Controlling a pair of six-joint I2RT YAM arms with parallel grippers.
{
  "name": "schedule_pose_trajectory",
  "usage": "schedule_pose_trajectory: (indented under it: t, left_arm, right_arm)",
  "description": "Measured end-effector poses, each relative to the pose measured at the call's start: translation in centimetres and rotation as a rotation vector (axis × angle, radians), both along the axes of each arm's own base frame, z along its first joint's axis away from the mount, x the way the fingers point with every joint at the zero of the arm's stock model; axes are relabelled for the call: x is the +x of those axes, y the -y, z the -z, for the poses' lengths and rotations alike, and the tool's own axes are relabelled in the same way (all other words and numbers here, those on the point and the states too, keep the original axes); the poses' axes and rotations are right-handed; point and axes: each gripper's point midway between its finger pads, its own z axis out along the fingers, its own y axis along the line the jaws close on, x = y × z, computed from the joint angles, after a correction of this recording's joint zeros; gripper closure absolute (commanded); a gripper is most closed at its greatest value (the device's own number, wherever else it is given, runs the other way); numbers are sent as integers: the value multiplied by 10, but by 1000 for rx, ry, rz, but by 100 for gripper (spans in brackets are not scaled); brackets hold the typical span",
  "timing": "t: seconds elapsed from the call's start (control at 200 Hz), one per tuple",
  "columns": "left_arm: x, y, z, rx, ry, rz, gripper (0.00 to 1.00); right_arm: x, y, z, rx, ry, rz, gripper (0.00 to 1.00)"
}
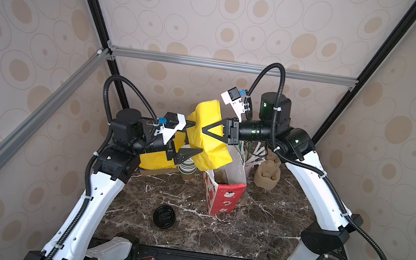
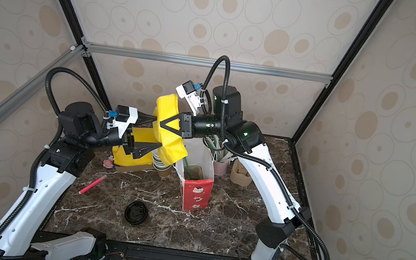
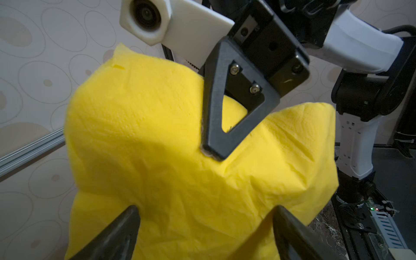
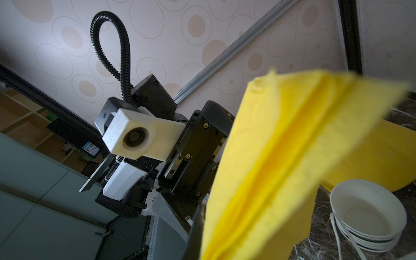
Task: Pack a coffee takeout order
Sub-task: Pass the napkin.
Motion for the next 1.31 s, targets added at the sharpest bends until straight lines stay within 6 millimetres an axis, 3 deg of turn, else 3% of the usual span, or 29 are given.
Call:
schedule_pose_trajectory:
  t: [0.255,0.435,0.85,0.94,1.045,1.14,1.305]
  left_arm:
    - [-6,8,2,6,8,45,13]
    - [-8,10,7,4,-17,66,25]
    - [-9,12,18,-6,-66,83,72]
    - [-11,12,17,-6,-63,83,76]
    - [-13,11,17,-8,-69,83,84]
    - [-13,12,18,-8,-76,84,100]
    - [-15,12,20,-10,-90,89,100]
  right_arm:
    - [5,-12,3,21,-48,-44,100]
    - [9,-19,5,32,-69,-65,100]
    - [13,-26,11,31,-70,-77,100]
    - [16,-26,16,15,-50,-56,100]
    - [21,-25,21,-8,-26,-24,93]
    - [23,-21,22,-20,3,5,74]
    - [24,-9,17,-42,75,69,42]
